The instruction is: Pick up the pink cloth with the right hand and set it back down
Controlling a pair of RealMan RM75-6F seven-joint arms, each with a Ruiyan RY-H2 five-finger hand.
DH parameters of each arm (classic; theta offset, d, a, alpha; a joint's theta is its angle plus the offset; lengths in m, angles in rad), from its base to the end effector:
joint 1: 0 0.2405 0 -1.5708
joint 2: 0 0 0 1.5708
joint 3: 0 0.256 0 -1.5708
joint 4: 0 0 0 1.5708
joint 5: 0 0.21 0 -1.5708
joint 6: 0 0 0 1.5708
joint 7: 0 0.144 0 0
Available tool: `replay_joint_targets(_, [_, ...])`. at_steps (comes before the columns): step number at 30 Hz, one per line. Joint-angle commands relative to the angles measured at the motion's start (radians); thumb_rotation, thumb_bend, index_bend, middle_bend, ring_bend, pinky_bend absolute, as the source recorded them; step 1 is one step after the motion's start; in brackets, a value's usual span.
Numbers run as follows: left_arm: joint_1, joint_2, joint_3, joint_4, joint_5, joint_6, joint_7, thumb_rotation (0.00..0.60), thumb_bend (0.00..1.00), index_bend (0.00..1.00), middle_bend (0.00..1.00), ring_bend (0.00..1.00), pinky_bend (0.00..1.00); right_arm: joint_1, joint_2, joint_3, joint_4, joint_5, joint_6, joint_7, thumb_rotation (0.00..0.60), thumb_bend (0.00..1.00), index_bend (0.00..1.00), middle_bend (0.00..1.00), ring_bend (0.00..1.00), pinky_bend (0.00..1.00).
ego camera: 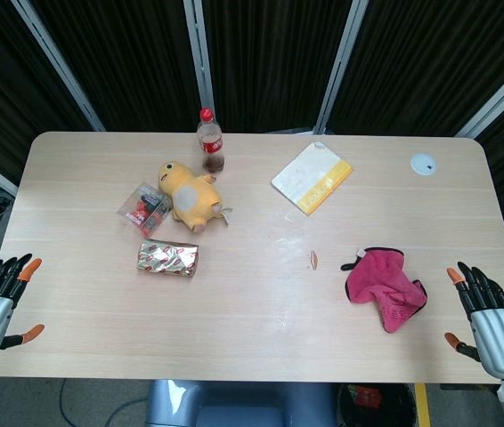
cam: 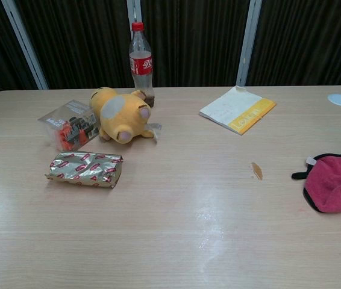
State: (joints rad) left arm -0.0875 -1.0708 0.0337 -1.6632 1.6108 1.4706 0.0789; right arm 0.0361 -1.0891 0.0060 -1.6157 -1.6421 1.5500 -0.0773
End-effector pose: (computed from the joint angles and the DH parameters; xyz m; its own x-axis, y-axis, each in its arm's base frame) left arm -0.2976 0.1622 0.1508 0.4769 0.0886 0.8745 0.8764 -0.1243 -0.4653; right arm -0.3018 -0.1559 0.1625 0.4929 0.0086 0.8701 -0.8650 -0.1037 0.4910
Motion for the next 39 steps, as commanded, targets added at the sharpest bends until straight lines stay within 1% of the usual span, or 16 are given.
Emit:
replay_joint_targets(1, [0.001, 0.0, 0.0, 0.002, 0.002, 0.003, -0.004, 0.6, 0.0, 0.0, 0.0, 0.0, 0.0, 0.0, -0.001, 0.0, -0.003, 0.002, -0.002, -0.002, 0.6, 0.0, 0.0, 0.0, 0.0, 0.15])
replay_joint_targets(9, [0.001, 0.001, 0.002, -0.002, 0.002, 0.003, -0.002, 0.6, 0.0, 0.0, 0.0, 0.0, 0.0, -0.003, 0.004, -0.003, -0.008, 0.005, -0.005, -0.013, 0.6, 0.0, 0.0, 0.0, 0.0, 0.15])
replay_joint_targets(13, [0.001, 0.0, 0.0, -0.004, -0.006, -0.001, 0.0, 0.6, 0.0, 0.0, 0.0, 0.0, 0.0, -0.001, 0.006, -0.008, -0.024, 0.016, -0.025, -0.029, 0.6, 0.0, 0.0, 0.0, 0.0, 0.15])
replay_joint_targets(20, [-0.001, 0.0, -0.002, -0.006, -0.011, -0.005, -0.007, 0.6, 0.0, 0.0, 0.0, 0.0, 0.0, 0.015, -0.003, 0.001, -0.081, 0.08, -0.087, -0.086, 0.6, 0.0, 0.0, 0.0, 0.0, 0.15])
replay_joint_targets(26, [-0.001, -0.002, -0.003, -0.01, -0.013, -0.004, -0.007, 0.6, 0.0, 0.0, 0.0, 0.0, 0.0, 0.044, -0.032, 0.034, -0.132, 0.193, -0.16, -0.191, 0.6, 0.0, 0.0, 0.0, 0.0, 0.15])
replay_joint_targets(29, [0.001, -0.004, -0.003, -0.01, -0.011, 0.0, -0.004, 0.6, 0.0, 0.0, 0.0, 0.0, 0.0, 0.068, -0.074, 0.059, -0.155, 0.256, -0.193, -0.25, 0.6, 0.0, 0.0, 0.0, 0.0, 0.15])
replay_joint_targets(33, [0.002, -0.004, -0.004, -0.01, -0.012, 0.003, -0.007, 0.6, 0.0, 0.0, 0.0, 0.0, 0.0, 0.096, -0.159, 0.088, -0.151, 0.329, -0.214, -0.326, 0.6, 0.0, 0.0, 0.0, 0.0, 0.15])
replay_joint_targets(36, [0.002, -0.003, -0.004, -0.01, -0.014, 0.002, -0.011, 0.6, 0.0, 0.0, 0.0, 0.0, 0.0, 0.115, -0.228, 0.101, -0.111, 0.368, -0.217, -0.386, 0.6, 0.0, 0.0, 0.0, 0.0, 0.15])
replay_joint_targets(39, [0.001, -0.002, -0.003, -0.01, -0.013, 0.0, -0.016, 0.6, 0.0, 0.0, 0.0, 0.0, 0.0, 0.127, -0.293, 0.11, -0.057, 0.4, -0.218, -0.414, 0.6, 0.0, 0.0, 0.0, 0.0, 0.15])
